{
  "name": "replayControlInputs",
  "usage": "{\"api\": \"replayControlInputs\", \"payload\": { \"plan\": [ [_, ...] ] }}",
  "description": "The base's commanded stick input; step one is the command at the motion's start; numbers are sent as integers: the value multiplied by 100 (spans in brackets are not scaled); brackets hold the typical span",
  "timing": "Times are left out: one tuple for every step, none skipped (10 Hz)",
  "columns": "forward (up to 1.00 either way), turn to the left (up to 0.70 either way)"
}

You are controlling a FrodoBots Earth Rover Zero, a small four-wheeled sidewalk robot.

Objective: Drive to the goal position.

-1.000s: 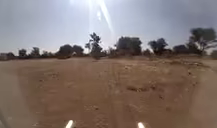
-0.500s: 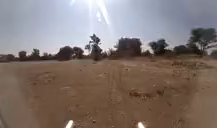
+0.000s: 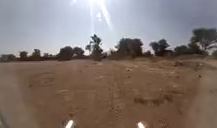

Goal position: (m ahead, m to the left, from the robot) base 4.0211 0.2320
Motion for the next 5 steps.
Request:
{"api": "replayControlInputs", "payload": {
  "plan": [
    [50, 0],
    [50, 0],
    [50, 0],
    [50, 0],
    [50, 0]
  ]
}}
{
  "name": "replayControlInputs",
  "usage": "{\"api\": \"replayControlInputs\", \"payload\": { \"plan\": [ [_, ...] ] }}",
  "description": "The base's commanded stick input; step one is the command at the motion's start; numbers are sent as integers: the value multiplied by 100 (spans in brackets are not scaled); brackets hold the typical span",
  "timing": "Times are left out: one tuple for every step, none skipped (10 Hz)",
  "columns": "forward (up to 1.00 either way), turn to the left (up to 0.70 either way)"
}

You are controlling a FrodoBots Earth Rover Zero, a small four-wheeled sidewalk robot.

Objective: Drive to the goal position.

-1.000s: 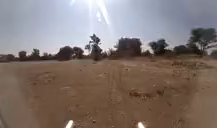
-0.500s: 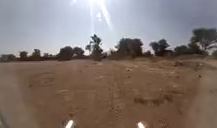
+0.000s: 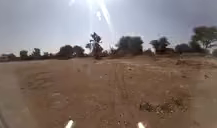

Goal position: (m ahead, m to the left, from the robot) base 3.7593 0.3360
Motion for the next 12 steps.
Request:
{"api": "replayControlInputs", "payload": {
  "plan": [
    [50, 0],
    [50, 0],
    [50, 0],
    [50, 0],
    [50, -50],
    [50, -50],
    [50, -50],
    [50, -37],
    [50, 0],
    [50, 0],
    [50, 0],
    [50, 0]
  ]
}}
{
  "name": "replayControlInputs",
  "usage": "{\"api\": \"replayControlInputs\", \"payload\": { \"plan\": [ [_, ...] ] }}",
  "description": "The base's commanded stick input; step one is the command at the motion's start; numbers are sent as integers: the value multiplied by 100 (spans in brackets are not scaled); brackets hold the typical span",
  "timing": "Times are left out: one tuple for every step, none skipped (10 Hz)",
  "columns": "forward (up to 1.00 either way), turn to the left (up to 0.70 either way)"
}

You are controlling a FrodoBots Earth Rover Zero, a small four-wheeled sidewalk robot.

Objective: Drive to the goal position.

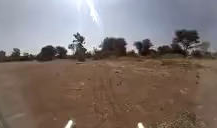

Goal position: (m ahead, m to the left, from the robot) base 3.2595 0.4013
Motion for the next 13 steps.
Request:
{"api": "replayControlInputs", "payload": {
  "plan": [
    [50, 0],
    [50, 0],
    [50, 0],
    [50, 0],
    [50, 0],
    [50, 0],
    [50, 0],
    [50, 0],
    [50, 0],
    [50, 0],
    [50, 0],
    [50, 0],
    [50, 0]
  ]
}}
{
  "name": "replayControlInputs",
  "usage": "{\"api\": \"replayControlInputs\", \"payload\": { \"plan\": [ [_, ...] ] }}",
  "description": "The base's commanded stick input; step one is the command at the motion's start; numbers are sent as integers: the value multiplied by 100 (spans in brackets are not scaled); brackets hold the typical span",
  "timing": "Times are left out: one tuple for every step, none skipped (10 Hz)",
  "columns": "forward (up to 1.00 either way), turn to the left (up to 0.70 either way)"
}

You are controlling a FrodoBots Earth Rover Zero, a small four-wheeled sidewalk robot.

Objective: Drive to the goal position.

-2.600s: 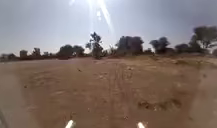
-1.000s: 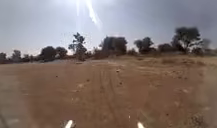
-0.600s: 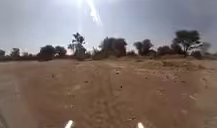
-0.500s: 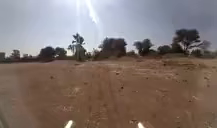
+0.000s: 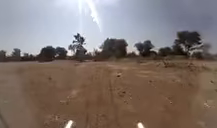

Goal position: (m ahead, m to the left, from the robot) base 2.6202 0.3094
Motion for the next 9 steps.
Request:
{"api": "replayControlInputs", "payload": {
  "plan": [
    [50, 0],
    [50, 0],
    [50, 0],
    [50, 0],
    [50, 0],
    [50, 0],
    [50, 0],
    [50, 0],
    [50, 0]
  ]
}}
